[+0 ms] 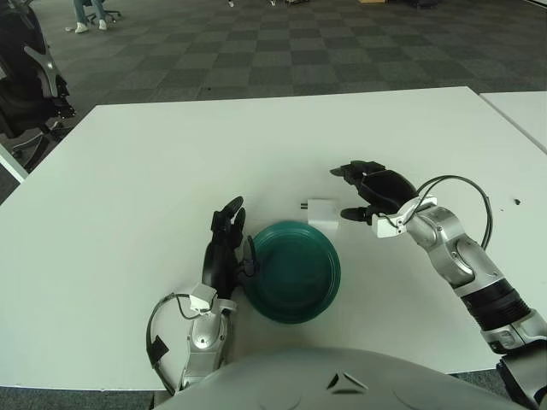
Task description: Put the charger into the plate.
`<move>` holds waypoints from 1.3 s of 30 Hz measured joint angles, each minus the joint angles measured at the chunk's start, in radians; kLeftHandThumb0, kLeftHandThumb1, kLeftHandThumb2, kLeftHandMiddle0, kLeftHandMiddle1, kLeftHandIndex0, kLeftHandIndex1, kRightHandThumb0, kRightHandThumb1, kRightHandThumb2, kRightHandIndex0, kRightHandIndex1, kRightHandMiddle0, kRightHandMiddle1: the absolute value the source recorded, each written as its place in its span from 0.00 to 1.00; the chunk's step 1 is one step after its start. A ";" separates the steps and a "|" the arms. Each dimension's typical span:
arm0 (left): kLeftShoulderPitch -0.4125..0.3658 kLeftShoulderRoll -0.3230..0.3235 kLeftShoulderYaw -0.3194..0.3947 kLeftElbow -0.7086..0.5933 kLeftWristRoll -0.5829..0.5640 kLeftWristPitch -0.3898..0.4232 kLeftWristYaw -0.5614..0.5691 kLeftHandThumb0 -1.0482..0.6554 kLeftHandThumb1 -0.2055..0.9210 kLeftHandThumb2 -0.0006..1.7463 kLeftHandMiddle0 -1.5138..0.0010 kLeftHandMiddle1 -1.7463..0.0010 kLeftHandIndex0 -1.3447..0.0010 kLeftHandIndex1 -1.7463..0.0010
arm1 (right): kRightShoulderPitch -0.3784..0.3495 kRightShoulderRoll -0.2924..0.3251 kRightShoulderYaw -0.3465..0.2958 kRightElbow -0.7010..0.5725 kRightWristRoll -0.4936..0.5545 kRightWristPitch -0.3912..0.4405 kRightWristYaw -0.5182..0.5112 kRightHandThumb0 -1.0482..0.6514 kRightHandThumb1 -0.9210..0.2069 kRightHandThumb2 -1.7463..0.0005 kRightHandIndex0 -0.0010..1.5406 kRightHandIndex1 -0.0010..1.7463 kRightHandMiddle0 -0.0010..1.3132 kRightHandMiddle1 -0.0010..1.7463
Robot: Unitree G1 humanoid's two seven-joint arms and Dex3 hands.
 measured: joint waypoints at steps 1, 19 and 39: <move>0.000 0.000 0.000 0.000 0.000 0.000 0.001 0.10 1.00 0.56 0.77 1.00 1.00 0.54 | 0.002 0.000 0.005 0.002 -0.004 -0.003 -0.002 0.16 0.00 0.69 0.06 0.00 0.00 0.24; -0.004 0.000 -0.002 0.000 -0.047 -0.005 -0.008 0.05 1.00 0.54 0.73 0.98 1.00 0.52 | 0.026 0.014 0.055 0.017 -0.045 0.011 0.024 0.18 0.00 0.68 0.04 0.00 0.00 0.17; -0.012 0.001 -0.009 0.004 -0.042 0.001 -0.003 0.13 1.00 0.55 0.74 1.00 1.00 0.61 | 0.053 0.034 0.136 -0.011 -0.166 0.028 0.036 0.19 0.00 0.66 0.04 0.00 0.00 0.12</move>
